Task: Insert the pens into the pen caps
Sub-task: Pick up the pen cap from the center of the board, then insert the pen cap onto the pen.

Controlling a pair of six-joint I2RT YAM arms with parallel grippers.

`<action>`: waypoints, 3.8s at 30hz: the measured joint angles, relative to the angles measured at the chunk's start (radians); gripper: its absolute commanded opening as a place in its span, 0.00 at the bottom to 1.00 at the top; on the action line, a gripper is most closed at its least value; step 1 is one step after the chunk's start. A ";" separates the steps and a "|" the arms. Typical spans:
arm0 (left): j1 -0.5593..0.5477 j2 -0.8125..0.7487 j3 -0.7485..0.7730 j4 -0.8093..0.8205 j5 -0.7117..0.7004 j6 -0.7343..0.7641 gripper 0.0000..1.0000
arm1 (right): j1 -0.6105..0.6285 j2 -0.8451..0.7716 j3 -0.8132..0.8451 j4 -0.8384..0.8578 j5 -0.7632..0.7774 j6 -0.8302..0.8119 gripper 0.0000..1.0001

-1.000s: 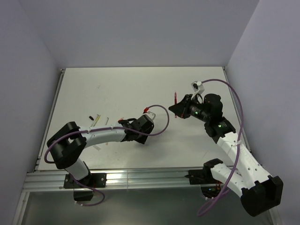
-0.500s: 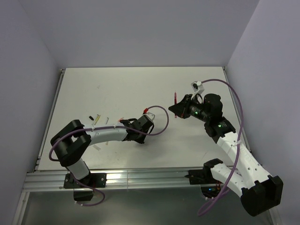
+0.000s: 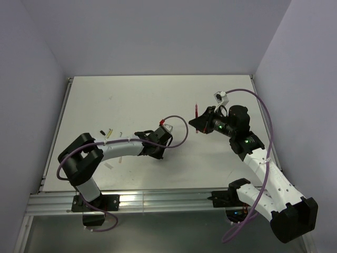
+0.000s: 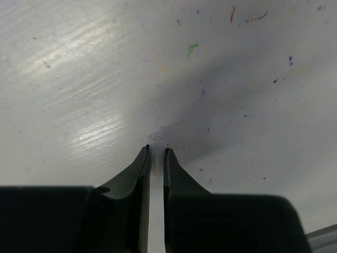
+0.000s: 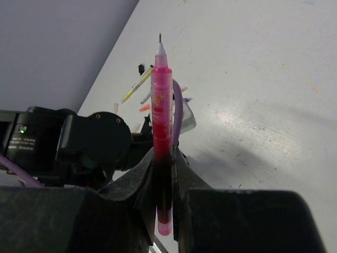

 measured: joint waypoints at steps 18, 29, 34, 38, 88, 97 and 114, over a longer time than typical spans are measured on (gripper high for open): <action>0.321 -0.393 0.485 0.102 0.212 -0.126 0.00 | 0.035 0.076 0.086 0.069 -0.095 0.067 0.00; 0.415 -0.373 0.351 0.436 0.504 -0.208 0.00 | 0.225 0.244 0.281 0.169 -0.061 0.163 0.00; 0.435 -0.381 0.245 0.544 0.566 -0.258 0.00 | 0.271 0.304 0.275 0.195 -0.056 0.174 0.00; 0.456 -0.385 0.216 0.594 0.600 -0.281 0.00 | 0.293 0.314 0.262 0.206 -0.053 0.176 0.00; 0.464 -0.348 0.198 0.698 0.737 -0.347 0.00 | 0.322 0.303 0.264 0.184 0.001 0.131 0.00; 0.452 -0.348 0.198 0.696 0.738 -0.344 0.00 | 0.317 0.295 0.264 0.181 0.024 0.129 0.00; 0.371 -0.370 0.142 0.762 0.642 -0.380 0.00 | 0.317 0.231 0.249 0.134 0.113 0.108 0.00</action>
